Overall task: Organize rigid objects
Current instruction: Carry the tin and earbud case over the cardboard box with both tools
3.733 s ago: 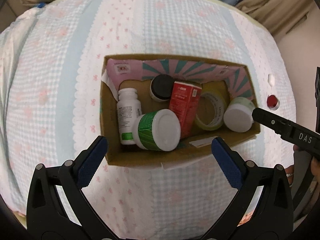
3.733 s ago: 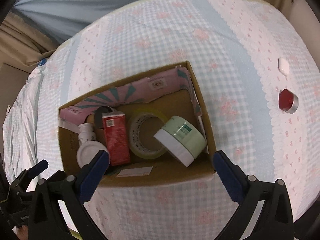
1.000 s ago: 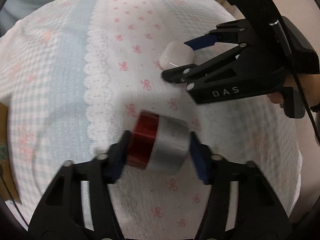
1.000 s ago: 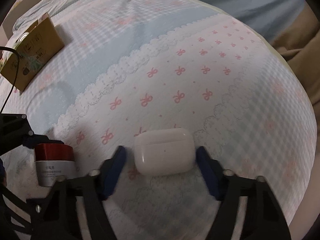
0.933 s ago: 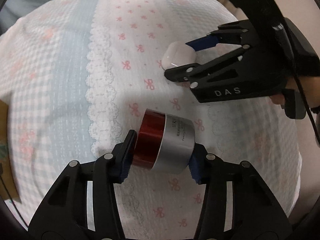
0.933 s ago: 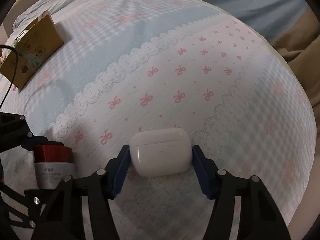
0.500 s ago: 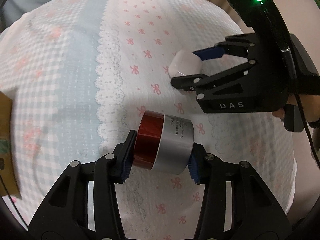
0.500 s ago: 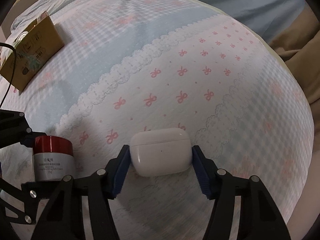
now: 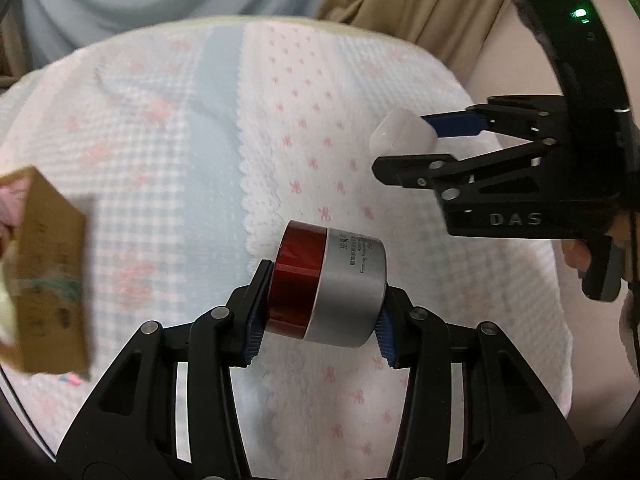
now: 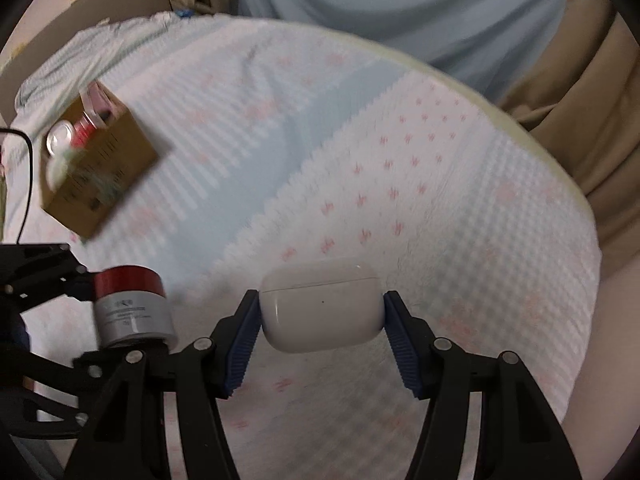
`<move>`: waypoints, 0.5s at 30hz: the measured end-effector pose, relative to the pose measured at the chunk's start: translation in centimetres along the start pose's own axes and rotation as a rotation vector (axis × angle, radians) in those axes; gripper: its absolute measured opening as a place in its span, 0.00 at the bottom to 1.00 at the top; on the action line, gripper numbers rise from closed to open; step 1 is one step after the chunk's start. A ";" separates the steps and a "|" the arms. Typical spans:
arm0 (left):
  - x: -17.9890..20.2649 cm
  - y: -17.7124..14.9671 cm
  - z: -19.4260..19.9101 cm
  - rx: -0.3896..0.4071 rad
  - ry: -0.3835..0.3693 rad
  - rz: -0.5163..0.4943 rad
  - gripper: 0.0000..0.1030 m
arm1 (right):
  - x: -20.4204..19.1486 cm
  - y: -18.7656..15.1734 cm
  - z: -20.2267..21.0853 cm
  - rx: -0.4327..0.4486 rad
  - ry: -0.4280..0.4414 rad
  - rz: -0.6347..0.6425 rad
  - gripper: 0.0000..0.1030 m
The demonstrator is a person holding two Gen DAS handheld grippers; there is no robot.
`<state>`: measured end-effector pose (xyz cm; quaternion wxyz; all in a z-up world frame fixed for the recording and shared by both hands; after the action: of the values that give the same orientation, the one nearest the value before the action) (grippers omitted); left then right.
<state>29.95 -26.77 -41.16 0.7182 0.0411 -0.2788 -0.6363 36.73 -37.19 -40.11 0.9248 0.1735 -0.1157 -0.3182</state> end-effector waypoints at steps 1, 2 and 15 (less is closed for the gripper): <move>0.1 0.4 1.1 0.006 -0.002 0.010 0.40 | -0.3 0.4 1.2 0.010 -0.006 -0.007 0.55; 0.1 0.5 2.3 0.013 -0.006 0.020 0.40 | -0.5 0.9 2.5 0.020 -0.011 -0.017 0.55; -4.0 3.8 19.6 0.154 0.012 0.132 0.40 | -7.5 9.5 18.2 0.167 -0.023 -0.064 0.55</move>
<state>24.35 -16.50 -24.53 0.7549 0.0817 -0.3246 -0.5640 30.28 -29.98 -20.50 0.8951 0.2500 -0.1468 -0.3388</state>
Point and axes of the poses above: each gripper's, at about its wrist camera, not at the fingertips, and z roughly against the way its jaws point, x to its right, y to its top, the point moved 3 cm from there along -z, roughly the way its jaws point, and after that the axes turned 13 degrees about z, right-handed, at the moved point
